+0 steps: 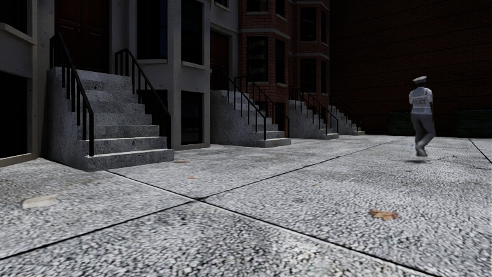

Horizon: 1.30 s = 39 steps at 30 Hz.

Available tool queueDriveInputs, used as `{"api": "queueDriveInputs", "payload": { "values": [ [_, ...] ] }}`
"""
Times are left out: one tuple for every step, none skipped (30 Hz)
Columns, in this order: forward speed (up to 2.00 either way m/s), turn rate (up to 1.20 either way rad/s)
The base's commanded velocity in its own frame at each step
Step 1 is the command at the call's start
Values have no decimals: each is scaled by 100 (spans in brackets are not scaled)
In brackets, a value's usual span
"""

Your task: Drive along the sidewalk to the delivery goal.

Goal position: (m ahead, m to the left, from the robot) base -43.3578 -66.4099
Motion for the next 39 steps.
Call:
{"api": "queueDriveInputs", "payload": {
  "values": [
    [0,0],
    [0,0],
    [0,0],
    [0,0],
    [0,0],
    [0,0],
    [0,0],
    [0,0],
    [0,0],
    [0,0],
    [0,0],
    [0,0],
    [0,0],
    [0,0],
    [0,0],
    [0,0],
    [0,0],
    [0,0],
    [0,0],
    [0,0],
    [0,0],
    [0,0],
    [0,0],
    [0,0],
    [0,0],
    [0,0],
    [0,0],
    [0,0],
    [0,0],
    [0,0],
    [0,-47],
    [0,-65],
    [0,-70],
    [0,-72],
    [0,-86],
    [0,-104],
    [0,-104],
    [0,-115],
    [0,-120]
  ]
}}
